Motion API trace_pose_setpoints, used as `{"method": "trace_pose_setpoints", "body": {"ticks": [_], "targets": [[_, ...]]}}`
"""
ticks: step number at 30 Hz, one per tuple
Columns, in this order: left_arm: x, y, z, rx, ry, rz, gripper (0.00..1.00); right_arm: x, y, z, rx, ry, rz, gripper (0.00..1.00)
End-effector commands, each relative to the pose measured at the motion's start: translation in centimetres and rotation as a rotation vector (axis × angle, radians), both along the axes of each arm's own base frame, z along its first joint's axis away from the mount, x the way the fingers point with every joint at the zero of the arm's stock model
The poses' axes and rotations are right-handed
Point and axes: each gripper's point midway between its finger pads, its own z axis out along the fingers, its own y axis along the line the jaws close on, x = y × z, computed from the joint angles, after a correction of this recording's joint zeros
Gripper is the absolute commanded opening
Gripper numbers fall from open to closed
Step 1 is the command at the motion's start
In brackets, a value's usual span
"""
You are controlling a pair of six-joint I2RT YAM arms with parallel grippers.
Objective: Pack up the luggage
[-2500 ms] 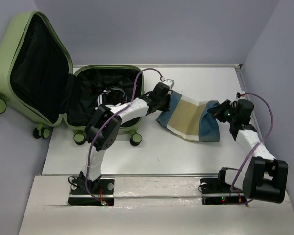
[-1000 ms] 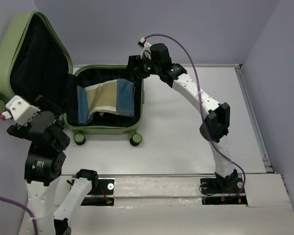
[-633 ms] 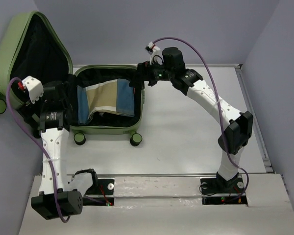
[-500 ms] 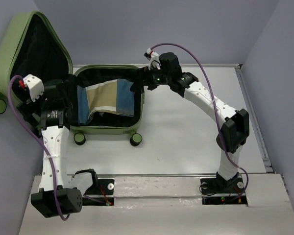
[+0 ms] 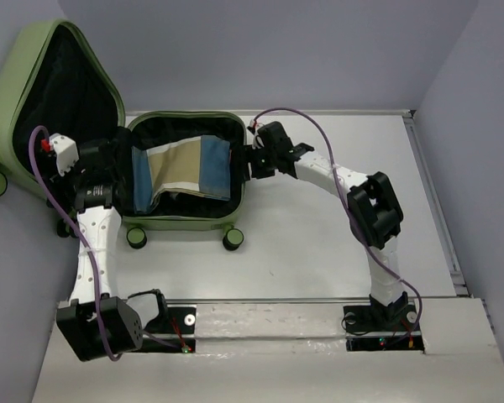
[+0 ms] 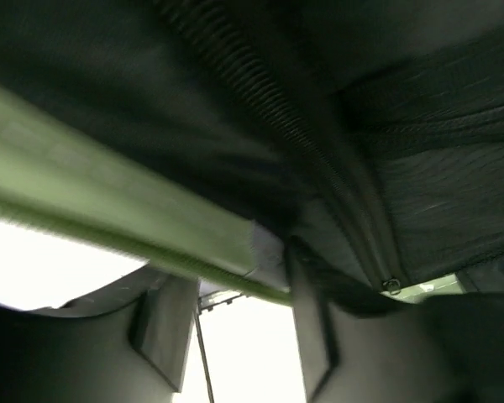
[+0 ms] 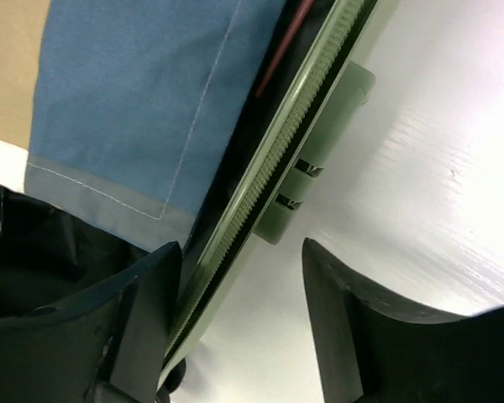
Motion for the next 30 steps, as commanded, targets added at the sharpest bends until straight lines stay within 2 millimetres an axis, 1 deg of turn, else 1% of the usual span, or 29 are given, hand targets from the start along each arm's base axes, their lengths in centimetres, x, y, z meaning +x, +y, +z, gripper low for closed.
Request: {"method": "trace_pose_setpoints", "body": {"ticks": [1, 2, 3, 4, 5, 7, 8, 9, 10, 11, 12, 13, 14, 15, 16, 17, 19, 20, 21, 23, 24, 25, 26, 27, 28, 29, 30], "targets": [[0.0, 1.3, 3.4, 0.040, -0.106, 0.085, 0.49, 0.7, -0.2, 0.1, -0.009, -0.043, -0.024, 0.61], [0.2, 1.3, 3.5, 0.037, -0.110, 0.084, 0.44, 0.6, -0.2, -0.1, -0.010, -0.038, -0.020, 0.55], [0.7, 1.3, 3.5, 0.031, -0.112, 0.065, 0.36, 0.6, -0.1, -0.2, -0.008, -0.040, -0.014, 0.42], [0.9, 1.2, 3.9, 0.028, -0.125, 0.054, 0.16, 0.6, -0.1, -0.4, -0.009, -0.037, -0.011, 0.36], [1.1, 1.1, 4.0, 0.023, -0.135, 0.040, 0.07, 0.6, -0.1, -0.6, -0.013, -0.035, -0.011, 0.24], [1.9, 0.3, 4.1, 0.009, -0.150, -0.011, 0.06, 0.9, -0.2, -0.5, -0.014, -0.043, -0.024, 0.10], [2.2, -0.3, 4.4, 0.005, -0.168, -0.042, 0.06, 0.9, -0.1, -0.4, -0.014, -0.044, -0.024, 0.07], [3.4, -2.1, 4.2, -0.003, -0.174, -0.114, 0.06, 0.9, 0.0, -0.4, -0.010, -0.046, -0.018, 0.07], [3.6, -3.4, 4.8, 0.006, -0.210, -0.152, 0.06, 0.9, 0.0, -0.5, -0.010, -0.045, -0.014, 0.07], [4.1, -4.7, 4.1, 0.009, -0.178, -0.189, 0.06, 0.8, 0.0, -0.5, -0.010, -0.045, -0.012, 0.07], [4.1, -6.3, 4.7, 0.027, -0.216, -0.220, 0.06, 0.9, 0.0, -0.7, -0.012, -0.044, -0.013, 0.07], [4.4, -7.8, 4.0, 0.027, -0.208, -0.262, 0.06, 0.8, 0.1, -0.9, -0.007, -0.045, -0.010, 0.07], [4.8, -10.7, 4.2, 0.018, -0.240, -0.350, 0.06, 0.5, 0.2, -1.0, 0.005, -0.043, 0.002, 0.07], [4.8, -12.2, 3.5, 0.016, -0.233, -0.399, 0.06, 0.3, 0.1, -1.1, 0.007, -0.042, 0.005, 0.07], [4.9, -15.3, 3.6, 0.001, -0.256, -0.505, 0.06, -0.1, -0.3, -1.4, 0.005, -0.041, -0.001, 0.07], [4.8, -16.9, 3.3, -0.005, -0.257, -0.559, 0.06, 0.1, -0.1, -1.1, 0.018, -0.054, -0.003, 0.07], [4.6, -20.4, 2.8, -0.025, -0.256, -0.689, 0.06, -0.2, -0.1, -0.6, 0.038, -0.068, 0.002, 0.07], [4.3, -22.3, 2.2, -0.027, -0.238, -0.758, 0.06, -0.5, 0.0, -0.4, 0.052, -0.068, 0.011, 0.07], [3.3, -26.0, 1.8, -0.027, -0.244, -0.882, 0.06, -0.7, -0.1, 0.0, 0.058, -0.071, 0.010, 0.07], [2.1, -29.5, 2.0, -0.039, -0.260, -1.000, 0.06, -0.8, -0.5, 0.2, 0.052, -0.083, 0.004, 0.07], [1.1, -32.6, 2.0, -0.064, -0.264, -1.111, 0.06, -0.9, -0.7, 0.3, 0.043, -0.092, 0.004, 0.07], [0.6, -34.0, 3.1, -0.096, -0.291, -1.157, 0.07, -1.1, -1.7, 0.6, 0.041, -0.093, -0.009, 0.07], [0.3, -35.3, 3.8, -0.115, -0.303, -1.195, 0.18, -1.2, -2.4, 0.7, 0.042, -0.091, -0.016, 0.07], [-0.1, -37.4, 4.1, -0.139, -0.295, -1.262, 0.38, -0.8, -3.7, 0.7, 0.043, -0.092, -0.038, 0.07], [-1.0, -39.5, 6.3, -0.186, -0.327, -1.344, 0.78, -0.8, -4.7, 0.8, 0.047, -0.089, -0.050, 0.07], [-1.5, -41.7, 7.2, -0.233, -0.338, -1.416, 0.97, -1.2, -6.5, 1.0, 0.053, -0.086, -0.069, 0.07], [-2.1, -43.2, 8.4, -0.265, -0.356, -1.471, 0.98, -1.4, -7.5, 0.9, 0.053, -0.081, -0.075, 0.07]]}}
